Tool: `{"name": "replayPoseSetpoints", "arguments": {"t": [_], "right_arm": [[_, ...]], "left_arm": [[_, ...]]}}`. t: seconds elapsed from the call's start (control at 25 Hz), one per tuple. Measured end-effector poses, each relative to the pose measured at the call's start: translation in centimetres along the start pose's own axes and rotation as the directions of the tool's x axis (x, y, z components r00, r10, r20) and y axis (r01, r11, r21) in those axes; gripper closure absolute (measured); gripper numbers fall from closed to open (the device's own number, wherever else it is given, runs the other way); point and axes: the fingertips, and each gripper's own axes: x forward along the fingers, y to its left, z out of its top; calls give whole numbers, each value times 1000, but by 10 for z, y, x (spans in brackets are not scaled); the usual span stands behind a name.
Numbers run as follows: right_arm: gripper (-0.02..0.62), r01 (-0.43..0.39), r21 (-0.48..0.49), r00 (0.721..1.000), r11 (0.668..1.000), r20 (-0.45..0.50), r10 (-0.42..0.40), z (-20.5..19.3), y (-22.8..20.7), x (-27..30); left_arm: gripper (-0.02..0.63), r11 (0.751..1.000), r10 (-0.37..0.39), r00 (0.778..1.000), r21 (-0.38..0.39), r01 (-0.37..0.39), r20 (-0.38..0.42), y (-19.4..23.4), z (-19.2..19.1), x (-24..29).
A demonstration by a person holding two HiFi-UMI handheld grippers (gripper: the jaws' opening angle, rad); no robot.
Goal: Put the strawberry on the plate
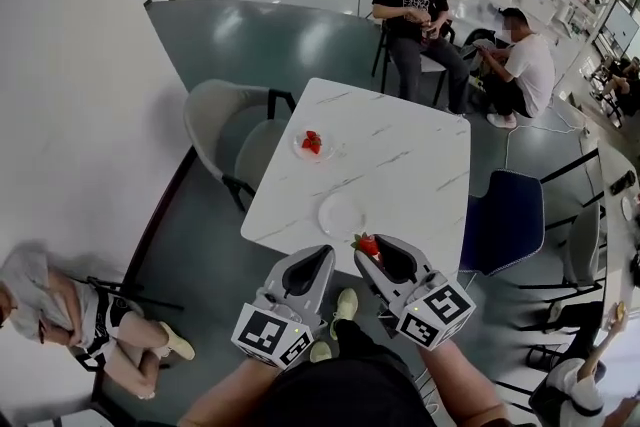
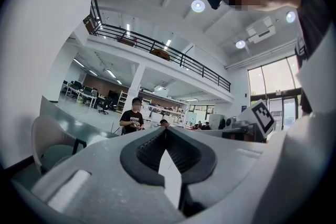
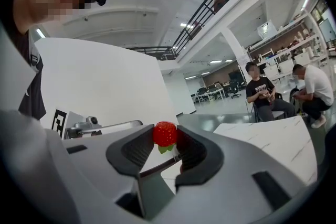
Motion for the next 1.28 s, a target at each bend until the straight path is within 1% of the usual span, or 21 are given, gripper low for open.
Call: {"name": "replayPoseSetpoints", "arguments": {"t": [0.36,0.6,0.76,0.92,1.08,1.16,1.28], "right_arm": [[457,-28,29,994,999,-108,31,-19,-84,54],[457,-27,38,987,999,-158,33,-41,-113,75],[457,8,28,979,1000,-206,-2,-69,-133,88],[457,56,4,957,998,-284,-53,-114,-151,103],[457,82,-37,927,996,-364,-90,-161,-168,116],[457,94,-55,906,994,-408,-109,-184,-178,122],[457,101,-89,863,991,-488,-132,-218,-191,131]], "left_arm": [[595,997,70,997,-8,-70,-24,50,-21,79],[595,995,95,993,-16,-97,-69,79,-46,105],[595,996,89,991,-22,-91,-96,97,-67,119],[595,997,67,989,-41,-73,-135,115,-95,128],[595,997,44,987,-58,-54,-155,130,-123,135],[595,997,39,986,-64,-50,-164,137,-135,137],[595,997,36,984,-65,-48,-177,148,-150,137]]}}
